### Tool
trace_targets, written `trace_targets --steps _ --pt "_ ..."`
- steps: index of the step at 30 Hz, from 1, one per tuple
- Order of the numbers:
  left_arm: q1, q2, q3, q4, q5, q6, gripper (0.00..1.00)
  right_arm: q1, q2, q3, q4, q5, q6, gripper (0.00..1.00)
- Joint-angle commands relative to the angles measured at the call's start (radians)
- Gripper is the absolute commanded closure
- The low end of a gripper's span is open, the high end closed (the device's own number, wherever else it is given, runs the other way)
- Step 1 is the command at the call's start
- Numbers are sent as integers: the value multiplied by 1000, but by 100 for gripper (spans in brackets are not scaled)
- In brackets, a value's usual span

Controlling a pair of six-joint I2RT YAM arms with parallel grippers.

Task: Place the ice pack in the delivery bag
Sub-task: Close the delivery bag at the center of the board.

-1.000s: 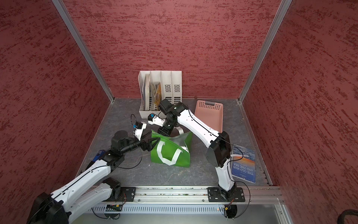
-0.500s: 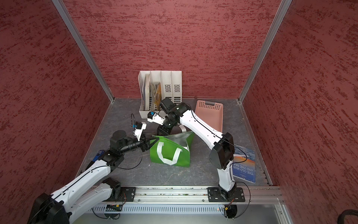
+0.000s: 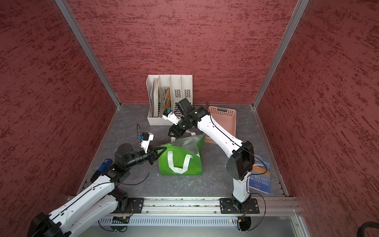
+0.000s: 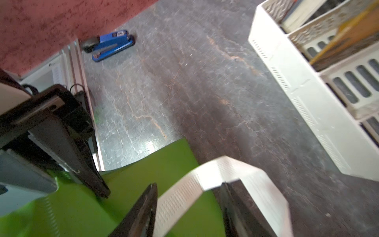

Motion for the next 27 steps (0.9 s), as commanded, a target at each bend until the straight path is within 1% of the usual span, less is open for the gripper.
trace_targets --steps 1,3,6,8,11,12,14,16,18,20,22,24,27 --pt "-26 -30 -1 0 -70 0 89 -49 -145 -61 190 25 123 38" --pt "-39 -26 -3 -2 -86 11 89 -73 -217 -127 255 69 169 34" --pt "-48 -20 -11 -3 -109 6 89 -107 -333 -258 333 154 240 29" --pt "-53 -25 -12 -7 -133 1 88 -131 -444 -373 381 194 278 25" --pt "-65 -39 -3 -16 -173 5 88 -171 -647 -571 447 223 332 23" --pt "-67 -43 -1 -20 -183 9 87 -179 -722 -639 470 231 349 19" --pt "-70 -44 2 -34 -190 14 87 -184 -895 -803 550 233 366 15" --pt "-71 -41 7 -49 -189 17 87 -185 -1057 -951 625 207 376 12" --pt "-72 -38 10 -58 -183 18 87 -184 -1170 -1078 670 144 371 12" --pt "-74 -33 21 -79 -188 27 87 -184 -1261 -1196 694 122 381 12" --pt "-75 -32 24 -87 -191 35 87 -184 -1288 -1265 707 111 380 12" --pt "-76 -30 28 -94 -197 38 87 -184 -1272 -1303 707 74 368 15" --pt "-77 -24 35 -100 -202 37 87 -182 -1213 -1331 680 -29 332 18"
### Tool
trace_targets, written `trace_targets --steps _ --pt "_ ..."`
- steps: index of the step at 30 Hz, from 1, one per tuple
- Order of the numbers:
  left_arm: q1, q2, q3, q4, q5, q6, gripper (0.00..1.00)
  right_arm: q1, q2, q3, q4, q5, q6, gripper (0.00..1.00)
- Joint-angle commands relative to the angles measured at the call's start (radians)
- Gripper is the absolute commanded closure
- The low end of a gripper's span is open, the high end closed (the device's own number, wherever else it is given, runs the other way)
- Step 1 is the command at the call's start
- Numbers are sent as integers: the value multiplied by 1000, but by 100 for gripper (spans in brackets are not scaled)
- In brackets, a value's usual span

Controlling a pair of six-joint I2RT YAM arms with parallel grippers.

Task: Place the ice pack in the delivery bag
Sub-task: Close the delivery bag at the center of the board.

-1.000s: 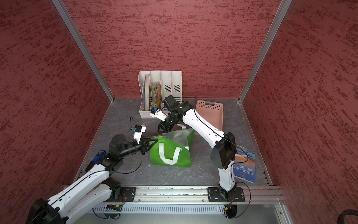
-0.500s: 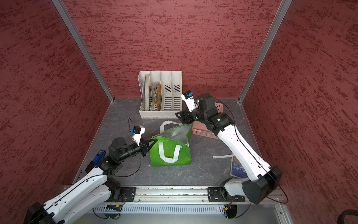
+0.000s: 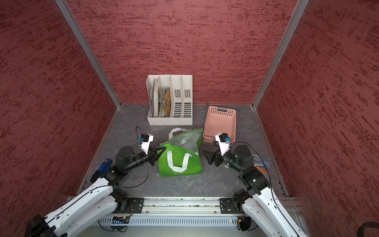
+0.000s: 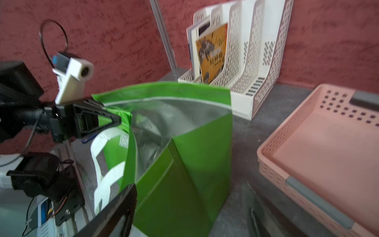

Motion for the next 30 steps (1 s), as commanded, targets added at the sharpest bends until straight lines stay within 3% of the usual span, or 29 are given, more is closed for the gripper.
trace_targets --steps 1,7,13,17,21,25,28,30 --pt "-6 8 31 -32 -24 19 87 0 46 -21 25 -141 -32 19" --pt "-16 19 46 -41 -36 22 87 6 -27 -75 85 -179 -18 17" --pt "-19 28 62 -61 -44 30 86 14 -51 -33 -60 -239 -56 17" --pt "-21 29 66 -67 -46 31 86 26 -78 -36 -91 -209 -89 16" --pt "-29 30 68 -77 -45 27 85 37 32 -38 -17 -219 -150 15" --pt "-43 31 72 -79 -47 25 83 53 207 -32 199 -201 -174 17" --pt "-52 28 73 -82 -47 21 75 57 340 7 322 -151 -183 29" --pt "-56 21 67 -82 -49 22 59 56 390 22 401 -128 -191 47"
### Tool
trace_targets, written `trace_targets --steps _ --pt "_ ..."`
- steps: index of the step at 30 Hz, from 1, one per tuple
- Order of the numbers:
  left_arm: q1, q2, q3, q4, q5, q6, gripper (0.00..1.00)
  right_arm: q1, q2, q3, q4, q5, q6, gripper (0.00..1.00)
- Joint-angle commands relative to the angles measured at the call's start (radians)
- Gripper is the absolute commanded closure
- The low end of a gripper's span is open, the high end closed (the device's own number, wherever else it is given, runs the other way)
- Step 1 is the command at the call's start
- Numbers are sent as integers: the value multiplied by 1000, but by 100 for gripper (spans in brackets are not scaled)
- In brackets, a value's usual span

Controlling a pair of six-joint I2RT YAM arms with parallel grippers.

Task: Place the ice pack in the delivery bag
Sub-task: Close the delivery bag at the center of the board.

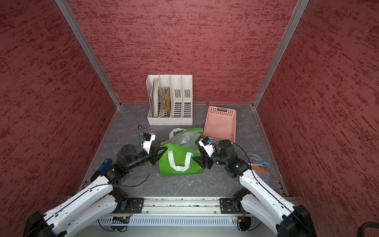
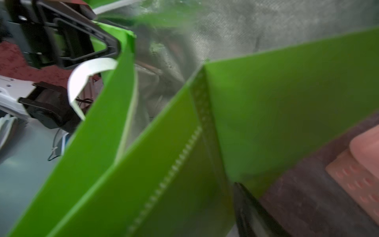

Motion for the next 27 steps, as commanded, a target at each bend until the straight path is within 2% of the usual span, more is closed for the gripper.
trace_targets --steps 1,4,6,8,10,13,19,27 --pt "-14 -8 12 -23 -5 11 55 7 41 47 224 54 -38 53" --pt "-14 -17 1 -29 -17 26 31 4 26 34 258 84 -56 81" --pt "-15 -21 -7 -29 -32 51 24 -1 9 26 237 92 -70 100" --pt "-15 -18 -13 -26 -54 82 13 -6 -4 20 206 76 -79 100" --pt "-9 -7 -9 -29 -69 117 6 -13 -13 8 196 76 -79 100" --pt "-1 4 20 -96 -93 176 1 -30 -30 -6 212 102 -70 100" --pt "15 -28 2 -93 -106 254 0 -74 -5 7 211 40 -72 100" --pt "31 70 -20 87 -24 170 0 -85 77 54 215 -56 -98 100"
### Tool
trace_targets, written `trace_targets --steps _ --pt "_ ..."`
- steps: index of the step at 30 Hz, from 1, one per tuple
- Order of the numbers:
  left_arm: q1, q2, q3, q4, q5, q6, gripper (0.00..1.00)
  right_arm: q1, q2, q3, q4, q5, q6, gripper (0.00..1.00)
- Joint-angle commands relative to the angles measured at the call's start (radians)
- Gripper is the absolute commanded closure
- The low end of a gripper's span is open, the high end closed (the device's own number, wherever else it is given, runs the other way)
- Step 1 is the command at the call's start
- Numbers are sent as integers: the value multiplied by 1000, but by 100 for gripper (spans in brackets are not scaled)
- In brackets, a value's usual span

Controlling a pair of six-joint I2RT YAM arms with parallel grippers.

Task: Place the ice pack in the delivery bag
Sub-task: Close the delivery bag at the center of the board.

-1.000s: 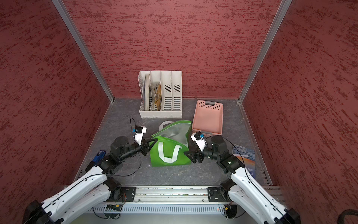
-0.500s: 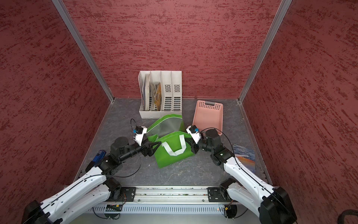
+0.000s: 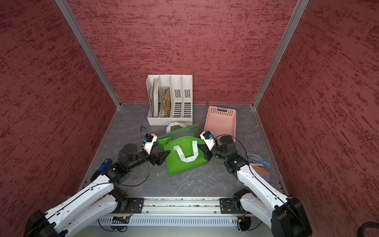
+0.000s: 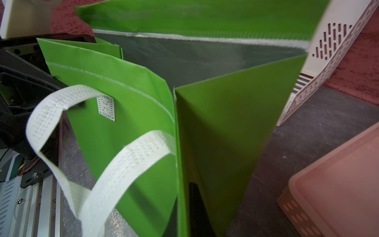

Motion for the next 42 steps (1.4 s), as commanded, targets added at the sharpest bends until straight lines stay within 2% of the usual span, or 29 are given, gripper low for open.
trace_targets --steps 1,7,10,13,15,17,21,23,25,30,31,34,35,37,39,42 --pt "6 38 -20 121 31 -33 0 -4 33 65 31 -76 -31 100" --pt "3 71 -33 211 11 -81 0 -5 93 126 26 -104 -51 100" --pt "2 59 -53 218 -5 -99 7 -4 120 148 29 -106 -53 100" --pt "3 24 -83 216 -23 -140 28 -5 157 186 2 -110 -61 100" --pt "3 -15 -109 220 -34 -167 35 -5 178 198 11 -110 -61 100" --pt "2 -49 -137 222 -42 -194 40 -5 195 202 32 -110 -52 100" --pt "-4 -95 -159 209 -44 -222 42 -5 229 226 37 -129 -51 97" --pt "-7 -108 -163 200 -47 -225 46 -5 244 238 38 -138 -51 95" --pt "-9 -113 -168 202 -57 -233 58 -4 256 257 32 -140 -53 93" --pt "-19 -86 -157 231 -64 -245 76 -5 305 319 -20 -142 -48 88" --pt "-21 -76 -153 233 -64 -245 82 -6 310 327 -26 -141 -42 87" --pt "-30 -57 -145 236 -65 -238 94 -20 311 329 -6 -97 3 85" --pt "-33 -55 -145 238 -68 -237 96 -32 304 321 10 -99 16 82" --pt "-36 -55 -142 236 -71 -229 100 -55 284 306 40 -79 52 56" --pt "-38 -61 -135 220 -71 -223 100 -79 273 296 49 -71 55 50" --pt "-38 -75 -124 186 -53 -212 100 -114 289 308 47 -119 57 49"
